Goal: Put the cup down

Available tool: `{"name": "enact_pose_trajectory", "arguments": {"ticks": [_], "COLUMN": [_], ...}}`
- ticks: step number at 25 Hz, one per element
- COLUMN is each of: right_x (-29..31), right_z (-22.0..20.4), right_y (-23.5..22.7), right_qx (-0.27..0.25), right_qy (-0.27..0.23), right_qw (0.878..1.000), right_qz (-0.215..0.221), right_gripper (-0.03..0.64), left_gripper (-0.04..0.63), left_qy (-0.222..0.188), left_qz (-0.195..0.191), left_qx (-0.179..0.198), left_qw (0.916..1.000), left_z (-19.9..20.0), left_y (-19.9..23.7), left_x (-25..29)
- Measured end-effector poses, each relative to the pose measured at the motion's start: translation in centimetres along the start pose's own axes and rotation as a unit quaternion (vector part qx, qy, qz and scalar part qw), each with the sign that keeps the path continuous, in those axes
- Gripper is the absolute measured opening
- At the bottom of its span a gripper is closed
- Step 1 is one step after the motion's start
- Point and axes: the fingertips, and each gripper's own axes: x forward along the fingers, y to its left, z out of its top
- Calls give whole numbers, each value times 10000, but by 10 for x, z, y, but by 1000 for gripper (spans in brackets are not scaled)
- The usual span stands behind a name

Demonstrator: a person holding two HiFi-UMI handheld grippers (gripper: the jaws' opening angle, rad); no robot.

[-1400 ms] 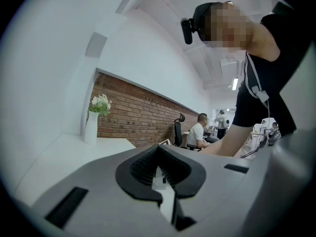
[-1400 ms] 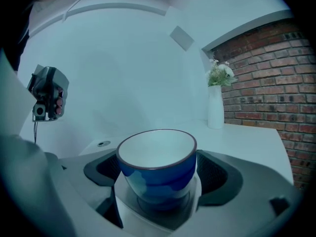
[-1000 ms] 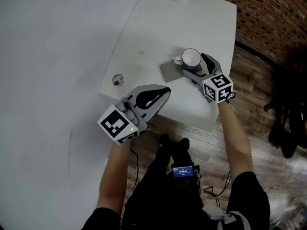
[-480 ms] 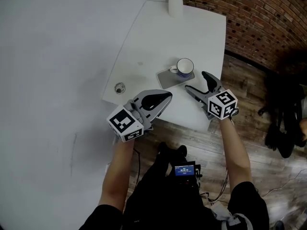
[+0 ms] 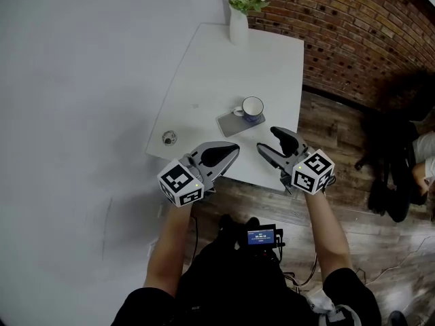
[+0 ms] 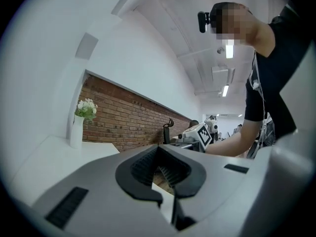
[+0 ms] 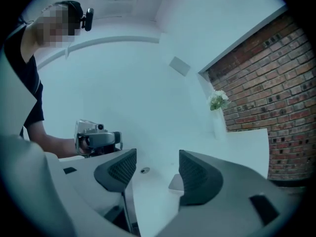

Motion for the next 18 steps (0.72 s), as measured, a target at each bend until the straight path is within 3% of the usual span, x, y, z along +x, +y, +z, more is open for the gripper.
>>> {"name": "enact_pose_trajectory", "arguments": {"ticks": [7,12,18], "right_x": [-26,-33,-38], "right_z": [7,10,18], "right_y": [42,70,96], "right_qx": [-111,-291,-404], "right_qy": [133,224,201], "right_qw": [9998,9992,9989], "right_qz": [11,132,158], "right_gripper": [102,41,14], "left_gripper": [8,7,7], "left_qy": [-39,-67,-14], "left_qz": [-170,-265,-305], "left_qx": [47,44,71], "left_qw": [9998,9996,9995], "left_z": [13,13,6], "left_y": [-23,-40,-58], "left_x": [-10,-15,-26]}}
